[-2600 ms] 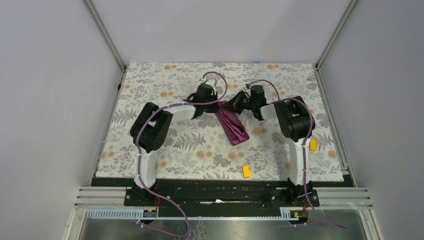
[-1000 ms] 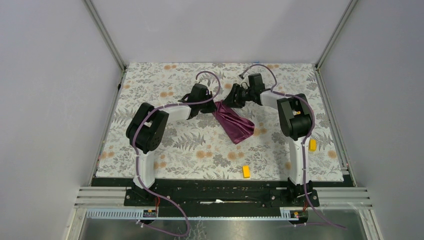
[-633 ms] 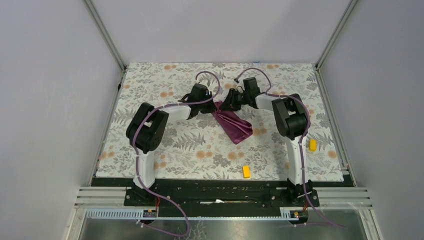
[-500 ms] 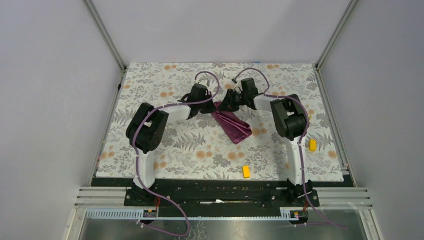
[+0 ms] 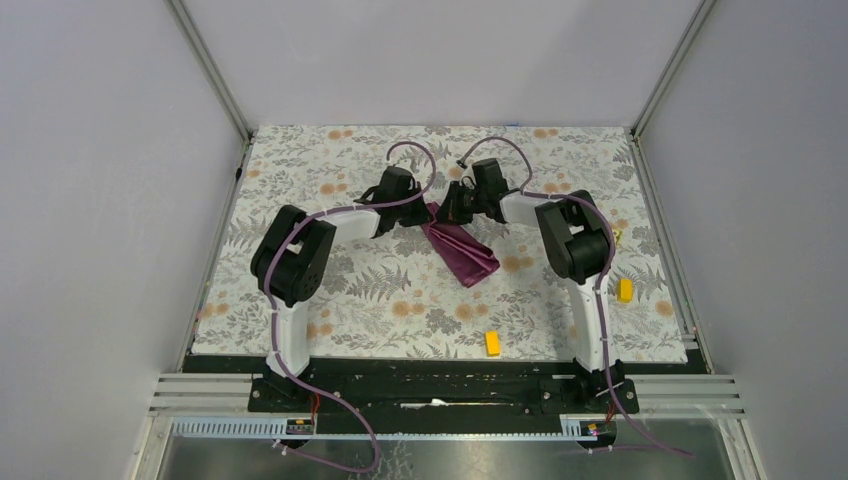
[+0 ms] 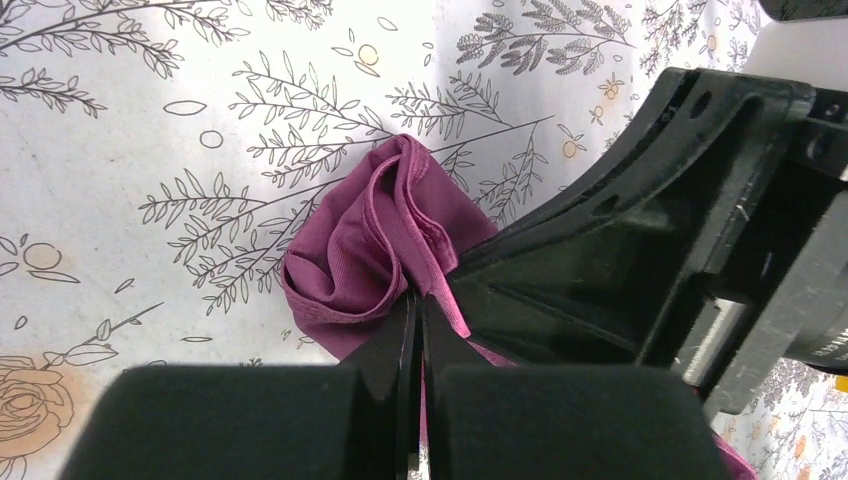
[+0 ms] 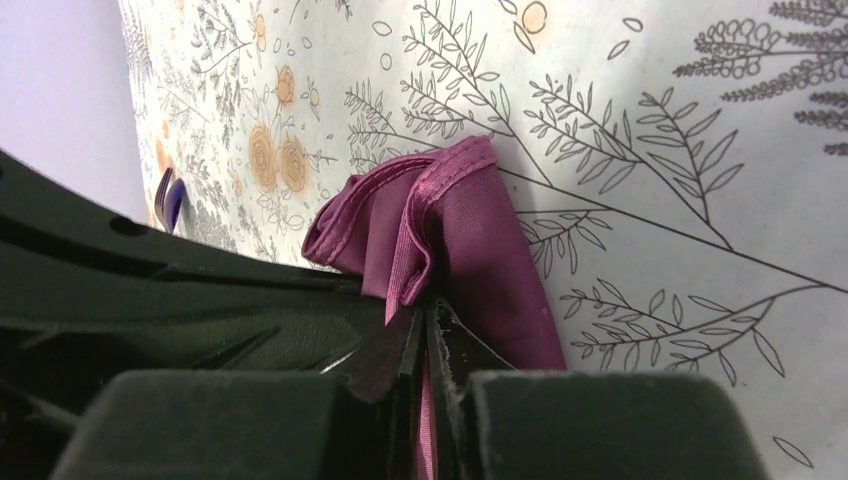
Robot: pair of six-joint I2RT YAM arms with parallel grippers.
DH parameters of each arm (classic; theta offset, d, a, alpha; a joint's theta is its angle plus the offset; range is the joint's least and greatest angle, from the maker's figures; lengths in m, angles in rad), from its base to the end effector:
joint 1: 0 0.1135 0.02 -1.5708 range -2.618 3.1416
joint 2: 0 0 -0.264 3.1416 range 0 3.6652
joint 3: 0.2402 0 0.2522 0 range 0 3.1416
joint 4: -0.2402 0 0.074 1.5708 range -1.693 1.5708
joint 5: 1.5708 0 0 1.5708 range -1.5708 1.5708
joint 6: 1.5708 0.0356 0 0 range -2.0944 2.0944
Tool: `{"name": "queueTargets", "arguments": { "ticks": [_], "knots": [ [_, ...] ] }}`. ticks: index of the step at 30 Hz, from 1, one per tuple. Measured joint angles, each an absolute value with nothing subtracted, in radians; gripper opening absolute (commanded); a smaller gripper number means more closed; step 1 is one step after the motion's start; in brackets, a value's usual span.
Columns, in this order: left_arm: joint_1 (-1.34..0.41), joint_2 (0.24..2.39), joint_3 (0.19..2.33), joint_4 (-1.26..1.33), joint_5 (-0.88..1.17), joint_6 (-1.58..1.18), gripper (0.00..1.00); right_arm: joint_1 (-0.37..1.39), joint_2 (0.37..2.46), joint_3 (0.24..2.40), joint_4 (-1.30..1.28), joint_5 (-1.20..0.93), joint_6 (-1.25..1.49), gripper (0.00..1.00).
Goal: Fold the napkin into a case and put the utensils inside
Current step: Grasp the top corner of the smaller rectangle folded napkin from the folded napkin.
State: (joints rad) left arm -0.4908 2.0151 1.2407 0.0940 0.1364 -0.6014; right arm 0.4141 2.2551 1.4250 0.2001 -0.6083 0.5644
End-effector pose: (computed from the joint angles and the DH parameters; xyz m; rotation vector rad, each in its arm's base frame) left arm 0.3818 -0.2095 0.1547 -0.0534 2.3497 -0.7193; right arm 0.4311 0.2117 0.1170 -0.1940 2.3293 1.1910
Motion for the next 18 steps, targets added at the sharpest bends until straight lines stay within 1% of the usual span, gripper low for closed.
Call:
{"name": "queueTargets", "arguments": {
  "ticks": [3,5,10,15,18],
  "knots": [
    [-0.490,2.006,1.241,0.090,0.134,-0.612,0.00,0.425,2.260,1.454,0.158,-0.571,0.569,0.06],
    [-0.487,1.993,1.241,0.073,0.131,-0.624,0.00,0.430,2.260,1.453,0.160,-0.565,0.578,0.09],
    [-0.471,1.985,1.241,0.046,0.132,-0.651,0.00,0.419,2.231,1.377,0.228,-0.615,0.650,0.23],
    [-0.462,1.985,1.239,0.046,0.140,-0.661,0.00,0.384,2.226,1.338,0.295,-0.708,0.746,0.24],
    [-0.460,1.985,1.236,0.047,0.148,-0.661,0.00,0.368,2.228,1.340,0.352,-0.752,0.794,0.20]
  ]
}}
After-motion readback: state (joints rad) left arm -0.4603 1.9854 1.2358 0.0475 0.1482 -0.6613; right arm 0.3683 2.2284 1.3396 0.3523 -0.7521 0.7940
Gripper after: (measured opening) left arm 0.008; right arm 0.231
